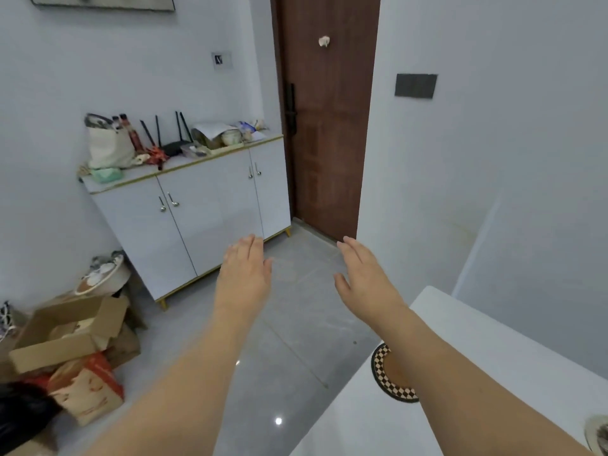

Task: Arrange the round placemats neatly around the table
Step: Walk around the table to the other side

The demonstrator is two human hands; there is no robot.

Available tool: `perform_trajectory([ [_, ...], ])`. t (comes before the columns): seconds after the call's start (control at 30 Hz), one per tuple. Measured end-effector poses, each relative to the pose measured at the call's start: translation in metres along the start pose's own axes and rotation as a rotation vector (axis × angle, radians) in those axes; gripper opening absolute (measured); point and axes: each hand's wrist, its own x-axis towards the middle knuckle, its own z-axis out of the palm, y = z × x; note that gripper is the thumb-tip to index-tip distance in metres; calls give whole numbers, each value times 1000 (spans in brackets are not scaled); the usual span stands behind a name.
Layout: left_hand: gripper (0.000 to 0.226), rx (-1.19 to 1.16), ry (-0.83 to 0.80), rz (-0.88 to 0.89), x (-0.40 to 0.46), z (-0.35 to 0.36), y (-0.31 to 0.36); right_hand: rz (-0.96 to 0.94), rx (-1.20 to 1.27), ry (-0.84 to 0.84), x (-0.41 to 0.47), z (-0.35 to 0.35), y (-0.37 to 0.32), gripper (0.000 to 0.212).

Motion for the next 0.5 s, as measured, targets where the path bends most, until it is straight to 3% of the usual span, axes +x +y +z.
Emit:
perform_trajectory([
  [0.5, 40, 11, -2, 2, 58, -59, -198, -28, 26, 12, 95, 87, -181, 55],
])
